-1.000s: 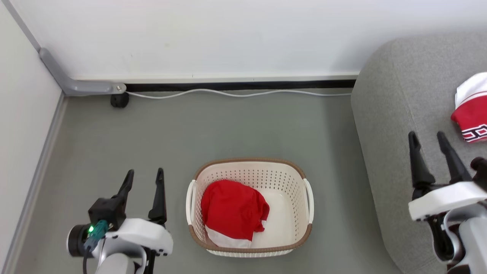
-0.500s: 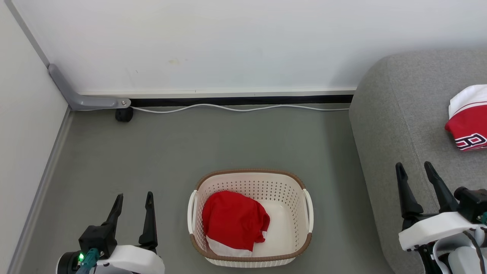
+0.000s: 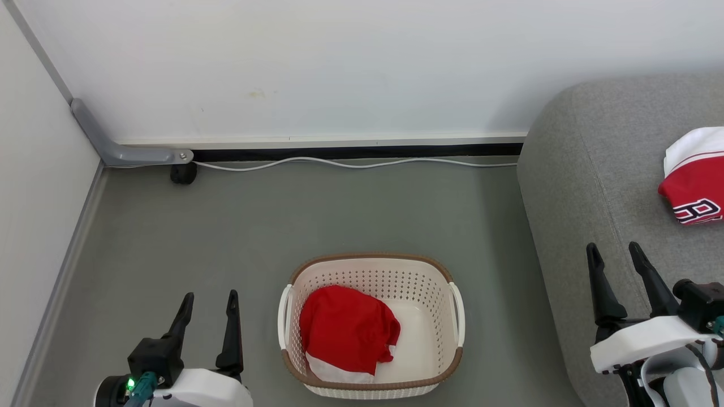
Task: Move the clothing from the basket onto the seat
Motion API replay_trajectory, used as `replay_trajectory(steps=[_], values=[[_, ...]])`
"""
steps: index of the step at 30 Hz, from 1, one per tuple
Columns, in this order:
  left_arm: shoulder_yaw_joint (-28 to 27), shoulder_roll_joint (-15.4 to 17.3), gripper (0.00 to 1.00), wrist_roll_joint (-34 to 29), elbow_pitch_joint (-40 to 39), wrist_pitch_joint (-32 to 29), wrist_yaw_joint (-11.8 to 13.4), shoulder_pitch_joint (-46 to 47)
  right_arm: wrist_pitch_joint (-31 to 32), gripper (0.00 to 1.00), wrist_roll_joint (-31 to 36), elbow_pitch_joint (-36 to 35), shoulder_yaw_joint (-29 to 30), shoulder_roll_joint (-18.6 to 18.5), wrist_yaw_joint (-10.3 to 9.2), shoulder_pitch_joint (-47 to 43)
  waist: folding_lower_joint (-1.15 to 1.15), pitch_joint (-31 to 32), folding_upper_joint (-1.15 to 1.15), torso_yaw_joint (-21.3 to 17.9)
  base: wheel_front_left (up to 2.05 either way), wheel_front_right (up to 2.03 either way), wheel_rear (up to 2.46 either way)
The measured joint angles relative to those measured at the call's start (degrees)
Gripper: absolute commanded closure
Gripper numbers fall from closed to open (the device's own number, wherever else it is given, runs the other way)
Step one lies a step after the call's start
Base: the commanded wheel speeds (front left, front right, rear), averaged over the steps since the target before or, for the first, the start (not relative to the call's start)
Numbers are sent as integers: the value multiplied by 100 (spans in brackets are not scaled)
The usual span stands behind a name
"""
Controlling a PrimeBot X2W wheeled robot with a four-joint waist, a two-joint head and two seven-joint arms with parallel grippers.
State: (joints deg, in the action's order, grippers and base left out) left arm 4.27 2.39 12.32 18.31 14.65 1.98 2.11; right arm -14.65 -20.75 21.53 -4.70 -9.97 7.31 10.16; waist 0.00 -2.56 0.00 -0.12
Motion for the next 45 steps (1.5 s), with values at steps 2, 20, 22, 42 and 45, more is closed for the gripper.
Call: replay_trajectory(steps=[2, 20, 22, 42, 45], values=[[75, 0, 0, 14, 16, 0, -43, 0, 0, 0, 0, 0, -2, 3, 0, 0, 0, -6, 0, -6, 0, 0, 0], [1645, 12, 0, 771, 469, 0, 377, 1119, 0, 0, -305, -668, -86, -285, 0, 854, 0, -1434, 0, -273, 0, 0, 0], [1833, 12, 0, 791, 587, 0, 416, 1394, 0, 0, -371, -775, -97, -327, 0, 1012, 0, -1682, 0, -310, 0, 0, 0], [2934, -7, 0, 667, 3171, 1, 523, 4429, -1, 0, -798, -1771, -257, -285, 0, 2198, 0, -4043, 0, -933, 0, 0, 0], [2993, -8, 0, 530, 3728, 1, 524, 4827, -1, 0, -854, -1882, -310, -234, 0, 2225, 0, -4311, 0, -1063, 0, 0, 0]])
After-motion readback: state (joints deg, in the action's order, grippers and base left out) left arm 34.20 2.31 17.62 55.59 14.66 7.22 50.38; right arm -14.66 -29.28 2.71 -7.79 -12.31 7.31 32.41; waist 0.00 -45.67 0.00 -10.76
